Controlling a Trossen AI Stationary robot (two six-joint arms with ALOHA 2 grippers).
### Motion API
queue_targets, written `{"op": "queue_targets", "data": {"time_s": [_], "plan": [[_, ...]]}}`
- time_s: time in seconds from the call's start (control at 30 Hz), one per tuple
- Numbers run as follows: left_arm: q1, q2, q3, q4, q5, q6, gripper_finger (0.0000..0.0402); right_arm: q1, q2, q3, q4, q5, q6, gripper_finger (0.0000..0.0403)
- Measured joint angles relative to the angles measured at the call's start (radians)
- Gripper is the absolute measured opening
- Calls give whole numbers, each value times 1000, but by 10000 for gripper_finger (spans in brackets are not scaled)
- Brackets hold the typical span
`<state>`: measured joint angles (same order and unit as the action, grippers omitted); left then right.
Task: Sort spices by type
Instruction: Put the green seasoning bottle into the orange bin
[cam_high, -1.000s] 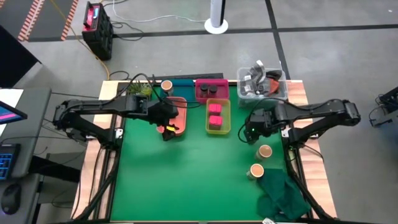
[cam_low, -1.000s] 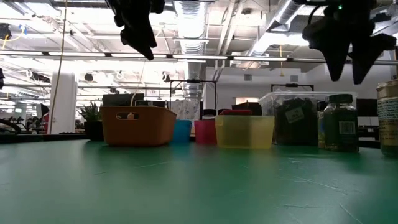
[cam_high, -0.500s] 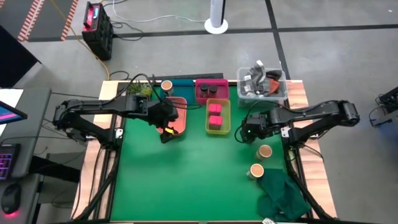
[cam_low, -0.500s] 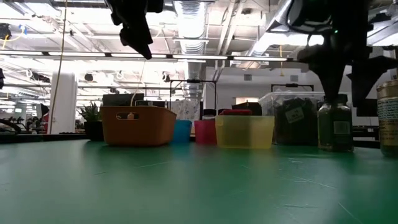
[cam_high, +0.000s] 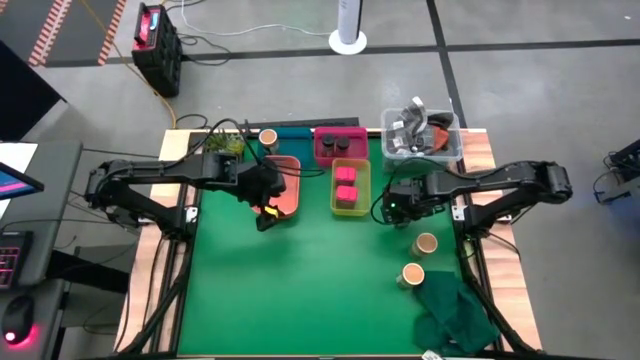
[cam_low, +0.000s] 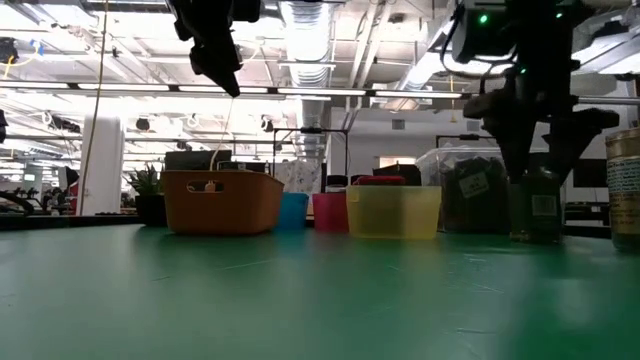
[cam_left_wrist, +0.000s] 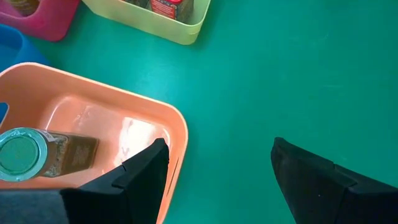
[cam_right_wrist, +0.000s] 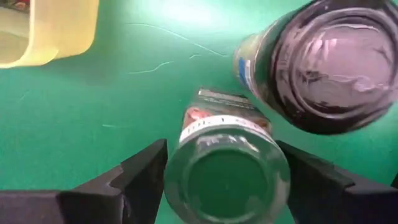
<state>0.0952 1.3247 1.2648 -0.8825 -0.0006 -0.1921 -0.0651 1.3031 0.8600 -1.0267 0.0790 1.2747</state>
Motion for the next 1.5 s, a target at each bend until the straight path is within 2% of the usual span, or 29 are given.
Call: {"op": "queue_targets", "data": {"time_s": [0.3,0.43,0.6,0.73,0.9,1.13,1.33,1.5], "plan": [[0,0,0,-1,0,-13,270,-9,59,0,78,6,-2,301],[0,0,0,-4,0,-14,270,10,59,0,90,7,-3,275],[0,0,0,-3,0,-14,270,47,58,1,90,8,-4,221],[0,0,0,1,-2,-11,270,87,57,13,84,-1,-41,220],[0,0,0,30,29,18,270,147,57,88,85,-3,-198,220],[-4,17,-1,154,133,95,270,200,57,227,113,-6,-544,226],[-12,78,-1,301,267,121,270,179,78,344,145,-7,-767,227],[-33,144,-1,440,284,95,270,159,148,450,142,-6,-908,228]]}}
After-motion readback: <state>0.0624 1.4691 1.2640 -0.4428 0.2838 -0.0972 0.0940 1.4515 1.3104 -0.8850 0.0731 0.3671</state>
